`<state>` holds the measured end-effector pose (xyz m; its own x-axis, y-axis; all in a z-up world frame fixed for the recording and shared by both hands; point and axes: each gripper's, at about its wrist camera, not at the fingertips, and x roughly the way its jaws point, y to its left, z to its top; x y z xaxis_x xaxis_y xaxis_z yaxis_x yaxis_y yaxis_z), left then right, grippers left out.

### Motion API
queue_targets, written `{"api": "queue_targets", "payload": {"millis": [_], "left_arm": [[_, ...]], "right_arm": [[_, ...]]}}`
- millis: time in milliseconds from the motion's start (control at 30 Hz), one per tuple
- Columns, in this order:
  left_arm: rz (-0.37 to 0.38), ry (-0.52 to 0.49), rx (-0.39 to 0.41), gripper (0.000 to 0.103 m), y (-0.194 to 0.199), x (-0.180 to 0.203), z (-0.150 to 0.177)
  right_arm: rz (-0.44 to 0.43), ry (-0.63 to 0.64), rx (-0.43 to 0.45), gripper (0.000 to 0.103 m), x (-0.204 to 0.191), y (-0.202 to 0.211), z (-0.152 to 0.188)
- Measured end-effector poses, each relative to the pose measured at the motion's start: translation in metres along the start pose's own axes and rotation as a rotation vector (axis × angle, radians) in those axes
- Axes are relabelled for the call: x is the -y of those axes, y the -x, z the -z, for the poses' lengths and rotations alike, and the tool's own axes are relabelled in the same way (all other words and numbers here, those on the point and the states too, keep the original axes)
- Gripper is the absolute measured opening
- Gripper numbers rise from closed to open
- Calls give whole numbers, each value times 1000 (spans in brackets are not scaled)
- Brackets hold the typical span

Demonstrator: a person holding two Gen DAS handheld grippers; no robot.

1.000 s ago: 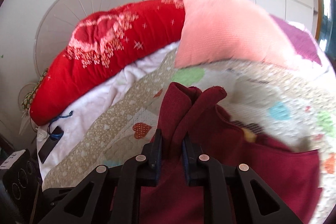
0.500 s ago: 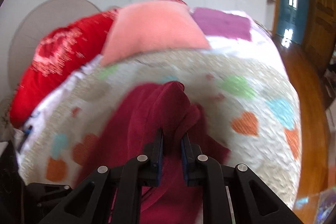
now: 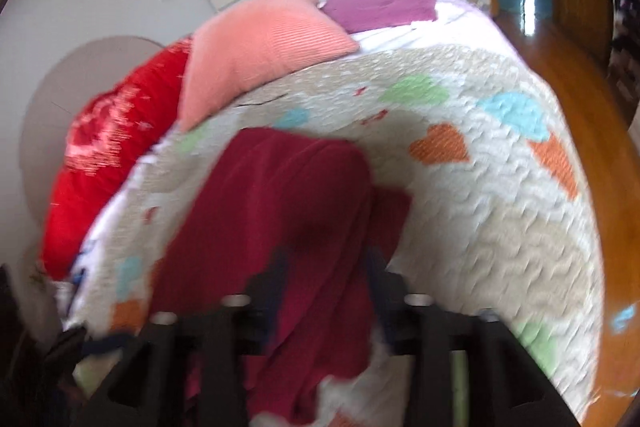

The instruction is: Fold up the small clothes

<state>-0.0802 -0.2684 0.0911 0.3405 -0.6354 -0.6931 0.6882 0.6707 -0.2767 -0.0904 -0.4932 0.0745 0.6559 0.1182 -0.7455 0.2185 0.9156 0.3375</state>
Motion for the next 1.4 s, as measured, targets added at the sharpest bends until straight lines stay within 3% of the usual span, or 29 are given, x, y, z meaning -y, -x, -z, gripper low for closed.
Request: {"api": "queue_targets", "payload": {"millis": [33,133,233,267,300,400,533,633,733,800,867,967,1067,1200,1400], "left_arm": [[-16,13,-8,62,-5,-4,1],[5,84,-44,62,-24,-17,3],[-23,54,-40,62,-32,-4,12],[-40,34,-35,62,-35,1,13],[-55,9,-28,62,-41,6,13],[-84,-21,-23,65,-59,14,13],[-96,-26,-17,67,-71,18,7],[-96,-37,-25,68,-64,17,10],[-87,-20,-30,68,-56,13,15],[-81,-8,-28,68,-53,11,17],[-90,-12,-32,68,-49,12,18],[-103,-6,-35,68,-43,11,19],[-109,10,-32,67,-39,10,20],[-126,28,-36,67,-30,10,22],[-154,75,-28,67,-20,-5,21]], "right_arm": [[-15,-9,-2,62,-1,2,5],[7,-21,-16,62,-2,-7,9],[5,-48,-20,60,-2,-25,1],[16,-20,-24,54,-6,-33,-2],[57,27,-28,34,-13,-39,-5],[216,209,15,9,-40,-51,-14],[300,238,5,9,-35,-76,-27],[258,179,13,10,-24,-69,-24],[171,91,20,15,-21,-33,-18],[83,109,32,15,-32,-10,-7],[55,173,4,15,-48,2,10],[81,248,-34,15,-59,4,37],[232,310,-41,16,-51,-9,58],[224,251,-17,16,-43,-15,61],[198,218,43,16,-57,15,63]]}}
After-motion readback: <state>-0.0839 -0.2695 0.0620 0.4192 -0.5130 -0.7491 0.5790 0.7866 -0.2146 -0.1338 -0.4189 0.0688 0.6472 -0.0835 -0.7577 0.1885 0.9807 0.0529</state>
